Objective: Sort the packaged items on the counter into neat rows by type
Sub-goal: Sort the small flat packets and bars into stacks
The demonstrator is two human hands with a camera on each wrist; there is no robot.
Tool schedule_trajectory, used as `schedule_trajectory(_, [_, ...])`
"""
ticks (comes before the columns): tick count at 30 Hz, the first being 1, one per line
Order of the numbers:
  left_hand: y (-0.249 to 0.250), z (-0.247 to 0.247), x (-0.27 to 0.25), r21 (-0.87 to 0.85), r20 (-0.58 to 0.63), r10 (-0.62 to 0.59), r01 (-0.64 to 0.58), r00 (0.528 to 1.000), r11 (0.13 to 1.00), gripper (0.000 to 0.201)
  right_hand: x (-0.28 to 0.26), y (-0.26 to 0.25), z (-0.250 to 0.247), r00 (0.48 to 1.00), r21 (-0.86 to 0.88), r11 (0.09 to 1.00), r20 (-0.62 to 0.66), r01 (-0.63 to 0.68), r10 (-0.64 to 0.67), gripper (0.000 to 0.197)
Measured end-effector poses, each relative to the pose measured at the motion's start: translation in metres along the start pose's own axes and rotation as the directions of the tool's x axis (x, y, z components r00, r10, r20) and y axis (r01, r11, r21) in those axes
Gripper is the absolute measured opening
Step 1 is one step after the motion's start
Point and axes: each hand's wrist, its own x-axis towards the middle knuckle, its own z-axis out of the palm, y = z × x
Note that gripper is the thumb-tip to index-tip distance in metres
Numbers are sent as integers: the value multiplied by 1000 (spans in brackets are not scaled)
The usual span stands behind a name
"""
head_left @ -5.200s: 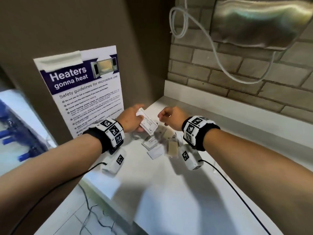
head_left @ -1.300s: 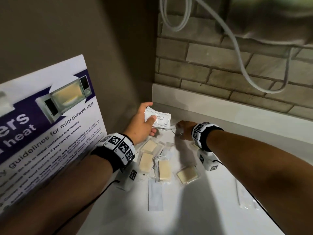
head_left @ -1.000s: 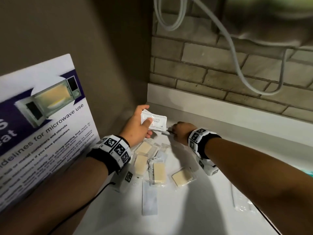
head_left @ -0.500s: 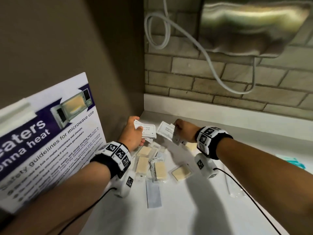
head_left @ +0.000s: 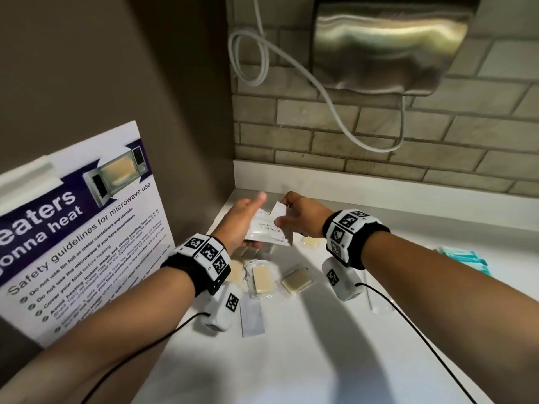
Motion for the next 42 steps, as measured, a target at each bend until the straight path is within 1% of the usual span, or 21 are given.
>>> schedule_trajectory(2, [-2,1,0,156,7,49,-49,999,986,26,-3,3,0,1000,24,999,-12,-24,24,34])
schedule_trajectory(4, [-7,0,1,232,-10,73,-68,997,970,25,-6,10,0,996,19,997,-40,-79,79,36])
schedule_trajectory(6, [-10,-4,2,242,-60,87,-70,994,968,22,-12,19,1,989,-55,988,-50,-142,139,23])
schedule_trajectory(8, [-10,-8,2,232,-125,111,-79,986,969,20,-20,29,7,980,-119,974,34,-192,197,16])
schedule_trajectory(9, [-9,-10,1,227,-144,127,-93,981,970,20,-24,33,11,973,-174,965,86,-197,215,18])
schedule_trajectory(11, [-7,-12,1,222,-139,154,-121,978,968,21,-28,38,21,961,-283,941,151,-184,234,29])
schedule_trajectory(14, [-5,-13,-1,256,-105,170,-139,980,957,23,-32,45,40,943,-337,922,201,-189,267,39])
schedule_trajectory(17, [-7,-14,-2,266,-92,174,-144,980,953,21,-39,52,58,933,-436,874,171,-216,316,64])
schedule_trajectory(18, [-8,-15,-3,265,-90,172,-143,981,954,21,-41,52,61,934,-474,854,156,-213,320,65])
schedule_trajectory(20, [-10,-16,-4,275,-81,164,-137,983,952,21,-38,51,62,931,-517,832,165,-198,324,62])
schedule_trajectory(24, [-13,-20,-5,284,-83,157,-128,984,950,22,-25,38,68,943,-497,848,155,-183,294,47])
schedule_trajectory(27, [-12,-25,-2,265,-98,169,-138,981,954,23,-16,28,75,943,-440,884,198,-160,269,52])
schedule_trajectory(30, [-10,-29,2,254,-110,179,-146,978,956,23,-6,25,69,924,-310,925,238,-222,301,58])
schedule_trajectory(32, [-9,-30,6,248,-111,175,-143,978,958,23,4,30,60,924,-246,925,183,-289,337,53])
schedule_trajectory(34, [-8,-28,9,242,-110,172,-141,979,960,25,14,36,49,923,-302,892,84,-337,377,57])
schedule_trajectory(36, [-7,-27,11,238,-108,173,-144,979,961,26,24,47,43,919,-447,826,20,-343,393,62])
schedule_trajectory(37, [-7,-26,12,238,-107,176,-147,979,960,26,28,54,42,919,-512,790,1,-338,394,60])
schedule_trajectory(39, [-8,-27,16,235,-105,182,-153,978,960,24,34,63,45,905,-590,731,4,-342,426,55])
schedule_trajectory(40, [-8,-28,18,229,-109,180,-152,978,962,24,34,62,48,893,-620,709,30,-336,449,54])
schedule_trajectory(41, [-8,-30,21,223,-113,179,-150,977,963,24,37,62,54,886,-645,695,60,-318,460,53])
schedule_trajectory(42, [-8,-31,23,222,-117,177,-148,977,964,23,38,57,57,893,-666,694,91,-274,440,51])
